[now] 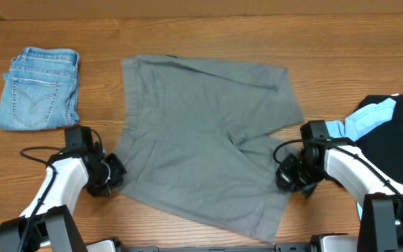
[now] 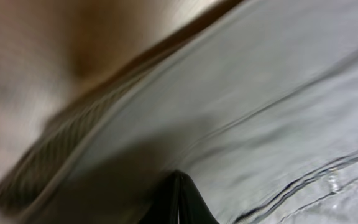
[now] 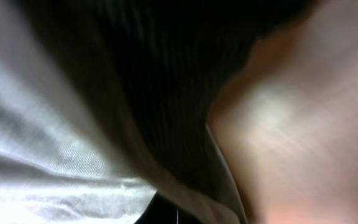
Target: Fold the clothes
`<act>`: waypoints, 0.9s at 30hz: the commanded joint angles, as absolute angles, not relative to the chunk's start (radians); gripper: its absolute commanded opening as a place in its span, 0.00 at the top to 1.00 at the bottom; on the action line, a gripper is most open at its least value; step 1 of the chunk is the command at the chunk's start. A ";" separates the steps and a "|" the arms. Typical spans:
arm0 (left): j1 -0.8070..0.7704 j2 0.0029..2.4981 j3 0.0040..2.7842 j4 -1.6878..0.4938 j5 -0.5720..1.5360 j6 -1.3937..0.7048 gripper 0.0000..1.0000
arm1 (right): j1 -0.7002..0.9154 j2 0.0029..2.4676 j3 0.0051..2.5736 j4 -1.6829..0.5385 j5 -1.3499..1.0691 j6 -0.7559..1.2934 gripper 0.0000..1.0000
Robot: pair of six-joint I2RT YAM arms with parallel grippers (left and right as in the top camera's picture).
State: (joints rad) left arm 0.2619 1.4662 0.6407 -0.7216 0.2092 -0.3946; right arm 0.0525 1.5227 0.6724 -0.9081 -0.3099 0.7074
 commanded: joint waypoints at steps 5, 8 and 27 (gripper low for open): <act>0.466 1.425 0.674 -0.946 0.155 -0.372 0.96 | 0.032 1.391 0.683 -1.026 -0.243 0.744 0.96; 0.550 1.377 0.711 -0.995 0.150 -0.313 0.96 | 0.032 1.301 0.733 -1.030 -0.237 0.709 0.92; 0.550 1.101 0.912 -1.047 0.446 -0.021 0.95 | -0.001 1.769 0.916 -0.137 -0.271 0.598 0.50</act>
State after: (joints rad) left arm 0.5858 1.1316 0.8806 -1.0424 0.3904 -0.0860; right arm 0.0143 1.6360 0.8734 -0.1932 -0.2653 0.5972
